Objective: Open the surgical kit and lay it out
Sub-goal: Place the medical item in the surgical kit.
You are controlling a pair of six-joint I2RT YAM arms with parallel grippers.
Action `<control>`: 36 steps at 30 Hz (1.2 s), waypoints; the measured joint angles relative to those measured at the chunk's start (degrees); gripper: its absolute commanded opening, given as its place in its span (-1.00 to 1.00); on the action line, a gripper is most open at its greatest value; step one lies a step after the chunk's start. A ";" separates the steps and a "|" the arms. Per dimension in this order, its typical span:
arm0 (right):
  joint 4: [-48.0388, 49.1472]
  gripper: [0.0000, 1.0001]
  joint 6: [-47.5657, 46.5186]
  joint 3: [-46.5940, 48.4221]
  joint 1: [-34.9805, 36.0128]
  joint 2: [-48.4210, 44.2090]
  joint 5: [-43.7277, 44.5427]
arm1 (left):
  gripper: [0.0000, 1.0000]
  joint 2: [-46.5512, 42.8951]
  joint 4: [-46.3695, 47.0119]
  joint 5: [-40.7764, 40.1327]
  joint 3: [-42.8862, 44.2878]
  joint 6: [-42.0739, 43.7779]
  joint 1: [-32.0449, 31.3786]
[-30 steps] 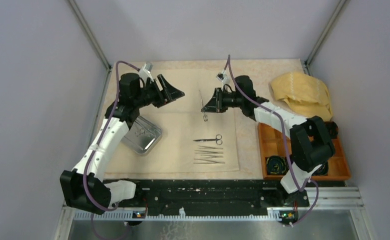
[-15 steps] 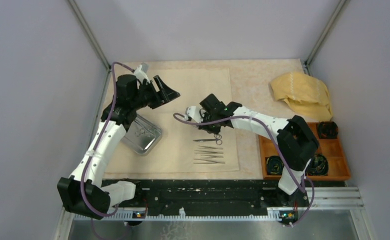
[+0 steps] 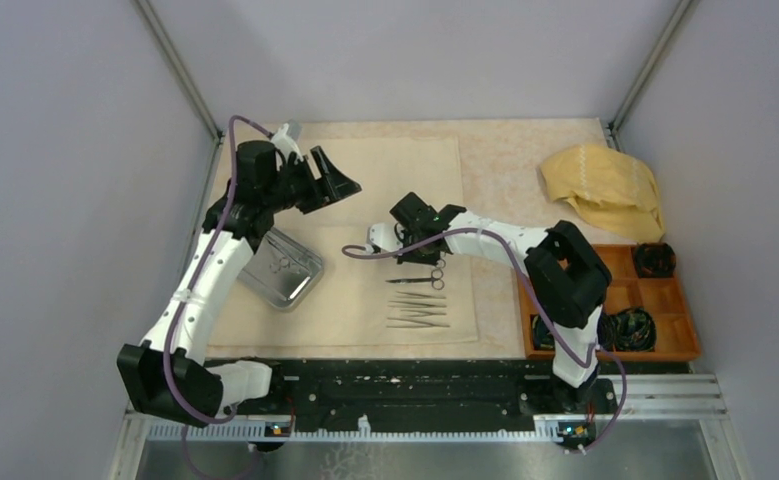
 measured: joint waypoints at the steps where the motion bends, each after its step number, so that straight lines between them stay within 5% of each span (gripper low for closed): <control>1: 0.15 -1.00 -0.35 0.20 0.00 0.28 0.28 | 0.52 0.31 0.00 0.17 0.09 0.13 0.02; 20: 1.31 -1.00 -2.73 2.23 -0.02 4.87 2.38 | 0.53 3.15 -0.02 3.63 2.10 1.51 2.58; 36: 1.29 -0.69 -2.75 2.23 -0.02 5.16 0.76 | 0.57 4.59 0.87 5.51 2.21 1.07 3.26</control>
